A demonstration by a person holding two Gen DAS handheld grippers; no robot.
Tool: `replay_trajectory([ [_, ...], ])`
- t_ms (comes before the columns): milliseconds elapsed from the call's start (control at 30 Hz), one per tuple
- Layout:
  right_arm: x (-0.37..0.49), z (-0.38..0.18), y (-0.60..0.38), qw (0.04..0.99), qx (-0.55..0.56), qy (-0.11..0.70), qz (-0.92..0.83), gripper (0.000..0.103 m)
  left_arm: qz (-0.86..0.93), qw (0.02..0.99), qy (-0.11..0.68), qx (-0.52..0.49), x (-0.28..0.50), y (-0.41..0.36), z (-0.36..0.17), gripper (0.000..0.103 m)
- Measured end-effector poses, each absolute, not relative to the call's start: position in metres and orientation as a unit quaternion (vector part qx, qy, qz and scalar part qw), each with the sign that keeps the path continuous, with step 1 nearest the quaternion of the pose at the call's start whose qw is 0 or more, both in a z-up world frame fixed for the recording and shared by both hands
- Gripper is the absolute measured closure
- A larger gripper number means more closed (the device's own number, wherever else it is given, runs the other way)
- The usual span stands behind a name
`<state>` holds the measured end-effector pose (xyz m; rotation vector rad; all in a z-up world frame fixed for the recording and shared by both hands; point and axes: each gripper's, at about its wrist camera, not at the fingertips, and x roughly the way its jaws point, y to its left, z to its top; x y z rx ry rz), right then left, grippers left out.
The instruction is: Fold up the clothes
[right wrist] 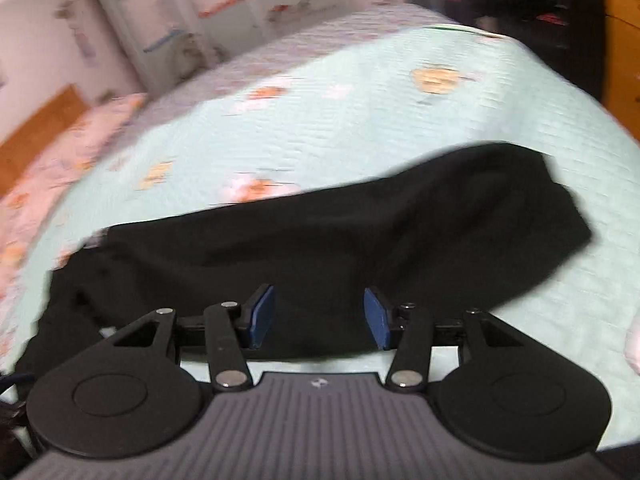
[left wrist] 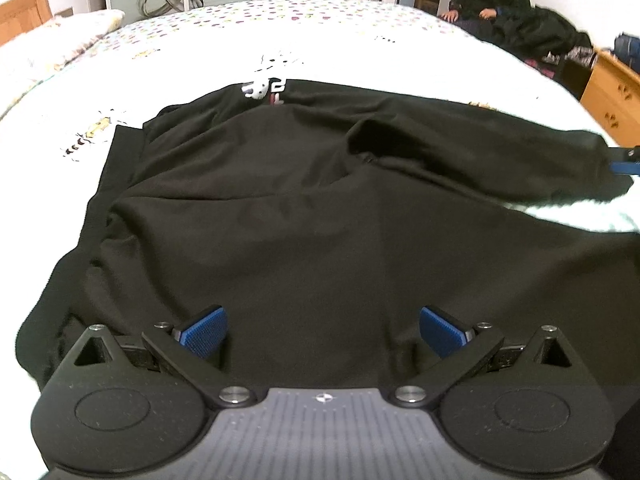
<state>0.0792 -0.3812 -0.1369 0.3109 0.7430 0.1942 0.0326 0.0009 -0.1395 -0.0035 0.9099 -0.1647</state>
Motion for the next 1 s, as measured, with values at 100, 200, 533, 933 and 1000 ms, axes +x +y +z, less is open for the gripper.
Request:
replay_trajectory([
  [100, 0.084, -0.13, -0.33, 0.919, 0.088, 0.344, 0.173, 0.051, -0.083, 0.888, 0.452, -0.005, 0.035, -0.005, -0.147, 0.001],
  [200, 0.093, -0.133, -0.263, 0.912, -0.007, 0.334, 0.238, 0.051, -0.084, 0.882, 0.464, 0.004, 0.033, -0.007, -0.155, 0.001],
  [533, 0.125, -0.16, -0.169, 0.872, -0.169, 0.347, 0.301, 0.052, -0.105, 0.883, 0.458, 0.018, 0.029, 0.001, -0.165, 0.001],
  [933, 0.137, -0.161, -0.168, 0.847, -0.175, 0.382, 0.325, 0.096, -0.114, 0.885, 0.451, 0.024, 0.027, 0.002, -0.167, 0.001],
  [1000, 0.127, -0.153, -0.164, 0.851, -0.206, 0.361, 0.321, 0.098, -0.114, 0.885, 0.451, 0.025, 0.027, 0.002, -0.167, 0.001],
])
